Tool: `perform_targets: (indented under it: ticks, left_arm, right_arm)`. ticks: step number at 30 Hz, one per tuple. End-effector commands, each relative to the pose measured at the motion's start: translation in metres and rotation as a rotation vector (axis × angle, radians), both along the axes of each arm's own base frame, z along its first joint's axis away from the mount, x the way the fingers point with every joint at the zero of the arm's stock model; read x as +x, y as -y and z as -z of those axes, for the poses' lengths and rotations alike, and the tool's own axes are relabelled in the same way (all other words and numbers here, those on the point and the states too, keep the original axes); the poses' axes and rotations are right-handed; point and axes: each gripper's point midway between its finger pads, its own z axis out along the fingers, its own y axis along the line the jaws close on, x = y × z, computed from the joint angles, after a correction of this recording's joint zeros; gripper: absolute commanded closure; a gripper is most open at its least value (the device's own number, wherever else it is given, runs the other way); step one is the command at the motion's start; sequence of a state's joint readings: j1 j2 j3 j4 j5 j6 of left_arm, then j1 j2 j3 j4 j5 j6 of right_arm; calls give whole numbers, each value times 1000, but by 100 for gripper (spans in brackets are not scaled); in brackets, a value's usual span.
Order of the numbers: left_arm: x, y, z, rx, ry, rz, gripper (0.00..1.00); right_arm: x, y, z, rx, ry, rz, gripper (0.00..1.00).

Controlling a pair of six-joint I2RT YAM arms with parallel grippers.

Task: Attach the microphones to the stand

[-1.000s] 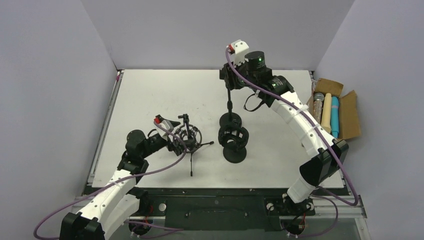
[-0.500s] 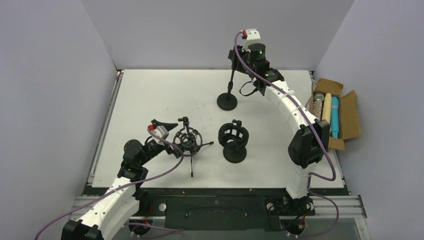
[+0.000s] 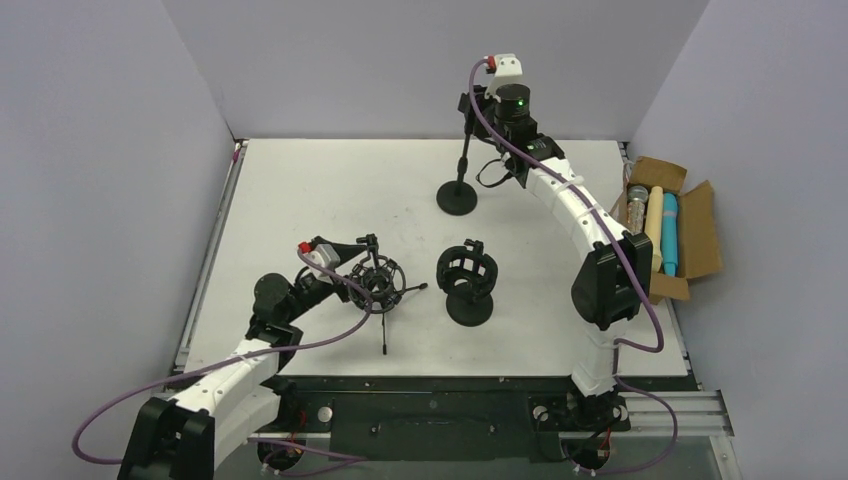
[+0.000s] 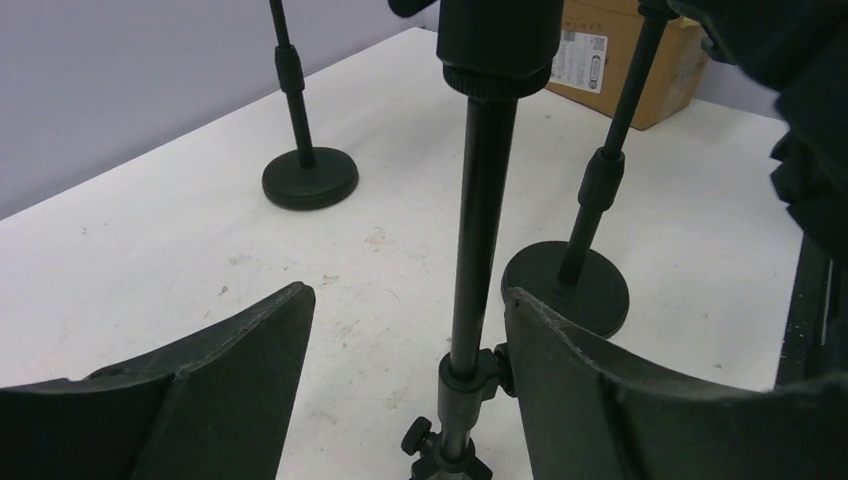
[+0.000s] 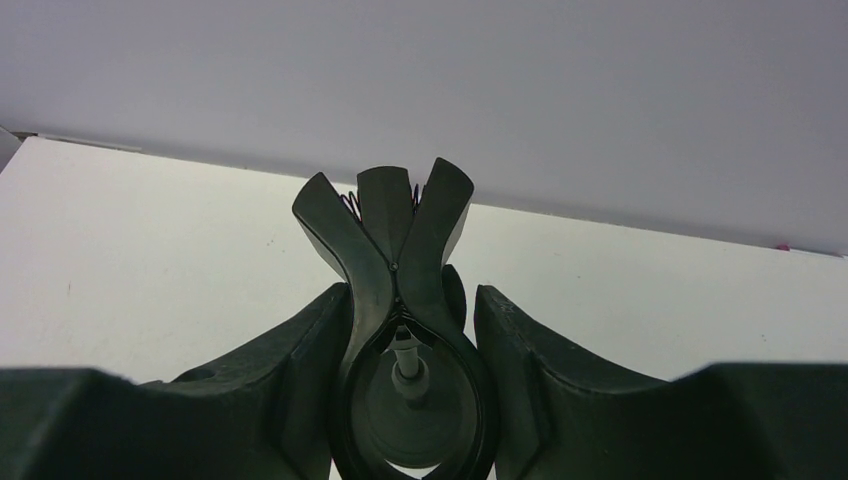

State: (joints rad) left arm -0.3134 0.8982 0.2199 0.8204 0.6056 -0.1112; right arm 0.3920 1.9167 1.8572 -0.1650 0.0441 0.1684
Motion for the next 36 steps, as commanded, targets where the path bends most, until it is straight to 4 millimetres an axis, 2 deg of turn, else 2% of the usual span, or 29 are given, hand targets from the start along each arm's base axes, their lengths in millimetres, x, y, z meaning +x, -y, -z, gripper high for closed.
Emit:
perform_targets:
  ticks: [1, 2, 6, 7, 8, 9, 10, 11, 13, 18, 20, 22, 25, 26, 29, 31, 34, 35, 36]
  left_arm:
    - [-1, 8, -26, -6, 131, 54, 36]
    - [0, 9, -25, -1, 135, 54, 39]
    - [6, 12, -22, 29, 148, 69, 42]
    - [7, 14, -21, 38, 153, 78, 42]
    - [7, 16, -21, 46, 159, 91, 45]
    - [8, 18, -22, 50, 163, 97, 47]
    - [9, 19, -22, 52, 161, 103, 51]
    - [12, 21, -23, 67, 177, 105, 56]
    - [14, 22, -24, 81, 188, 108, 61]
    - [15, 28, -24, 92, 177, 149, 66]
    - [15, 30, -25, 96, 170, 165, 71]
    - [15, 32, -23, 104, 165, 180, 78]
    - [17, 31, -22, 114, 157, 184, 97]
    - [22, 29, -23, 119, 158, 174, 99]
    - [39, 22, -27, 148, 171, 143, 100]
    - [57, 15, -30, 175, 181, 110, 100]
    - [96, 1, -37, 182, 159, 42, 100]
    - [107, -2, -28, 186, 118, 39, 100]
    - [122, -9, -40, 181, 131, 15, 100]
  right_arm:
    - [1, -5, -44, 77, 99, -26, 52]
    - [-2, -4, -43, 78, 96, -25, 45]
    - [-13, 0, -48, 81, 98, -25, 31]
    - [-18, 2, -57, 86, 110, -25, 25]
    - [-22, 0, -55, 86, 103, -48, 23]
    - [-28, 1, -63, 91, 116, -55, 20]
    - [-32, 1, -61, 87, 104, -61, 20]
    - [-38, 4, -70, 88, 117, -63, 19]
    - [-48, 9, -69, 78, 106, -60, 18]
    - [-69, 24, -73, 65, 114, -42, 17]
    - [-76, 29, -73, 65, 111, -32, 16]
    - [-85, 33, -74, 71, 113, -30, 16]
    - [-100, 42, -72, 86, 123, -14, 16]
    - [-107, 45, -79, 97, 140, -7, 15]
    - [-118, 51, -71, 98, 131, 2, 16]
    - [-127, 55, -69, 101, 128, 8, 18]
    - [-141, 60, -67, 105, 128, 13, 18]
    - [-145, 60, -66, 104, 123, 9, 18]
    - [-150, 61, -64, 99, 117, 6, 18]
